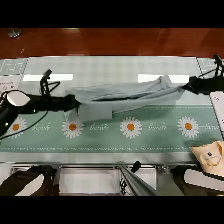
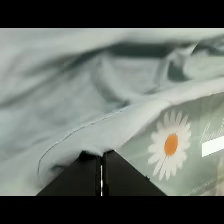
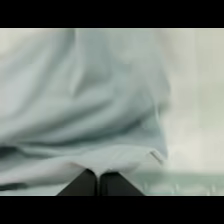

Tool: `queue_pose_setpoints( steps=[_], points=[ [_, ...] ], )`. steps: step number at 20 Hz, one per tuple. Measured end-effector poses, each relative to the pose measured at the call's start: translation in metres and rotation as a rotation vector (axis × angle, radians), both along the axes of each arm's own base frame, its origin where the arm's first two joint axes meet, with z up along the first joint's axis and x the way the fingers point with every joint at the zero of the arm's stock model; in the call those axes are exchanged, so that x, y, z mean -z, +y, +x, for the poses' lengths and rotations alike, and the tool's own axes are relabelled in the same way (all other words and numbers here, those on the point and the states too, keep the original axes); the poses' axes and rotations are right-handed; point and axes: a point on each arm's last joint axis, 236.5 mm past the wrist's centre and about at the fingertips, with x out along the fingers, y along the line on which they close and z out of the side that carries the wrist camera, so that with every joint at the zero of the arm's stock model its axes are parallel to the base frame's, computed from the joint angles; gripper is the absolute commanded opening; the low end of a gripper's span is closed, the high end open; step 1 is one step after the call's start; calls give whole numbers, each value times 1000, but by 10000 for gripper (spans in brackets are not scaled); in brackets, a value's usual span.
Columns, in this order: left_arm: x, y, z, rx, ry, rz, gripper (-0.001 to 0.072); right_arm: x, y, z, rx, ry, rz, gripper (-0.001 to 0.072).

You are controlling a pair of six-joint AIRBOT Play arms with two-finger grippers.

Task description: Fold the shirts.

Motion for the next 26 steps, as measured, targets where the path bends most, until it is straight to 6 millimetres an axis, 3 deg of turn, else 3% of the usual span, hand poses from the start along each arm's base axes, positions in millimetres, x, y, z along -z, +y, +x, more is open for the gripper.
queue_pose_setpoints(
  steps=[2,5,9,12,15,16,17,18,19,21,22,24,26],
  points=[
    [-14,13,30,-54,-47,1,23,-6,2,27,28,-60,-43,29],
    [-19,30,70,-107,-66,1,24,-1,10,62,32,-100,-68,29],
    [-13,41,121,-137,-66,3,24,14,24,102,18,-117,-75,29],
    [2,42,145,-126,-36,2,24,31,29,119,15,-107,-71,29],
    [36,37,146,-82,51,1,26,51,31,122,0,-69,-80,40],
    [47,35,143,-64,87,0,66,58,31,120,-10,-49,-85,166],
    [58,33,137,-44,125,-2,217,64,31,118,-19,-34,-91,330],
    [68,31,130,-21,166,-4,352,67,30,116,-27,-25,-97,403],
    [75,30,124,-2,200,-6,393,70,30,114,-36,-11,-104,410],
    [81,30,115,26,242,-8,393,68,24,111,-46,-4,-127,416],
    [80,32,113,29,247,-8,393,65,18,109,-50,-6,-149,459],
    [70,38,113,27,235,-10,393,57,-1,106,-44,-11,-203,537],
    [53,46,116,14,199,-7,393,52,-20,100,-18,3,-219,549]
  ],
)
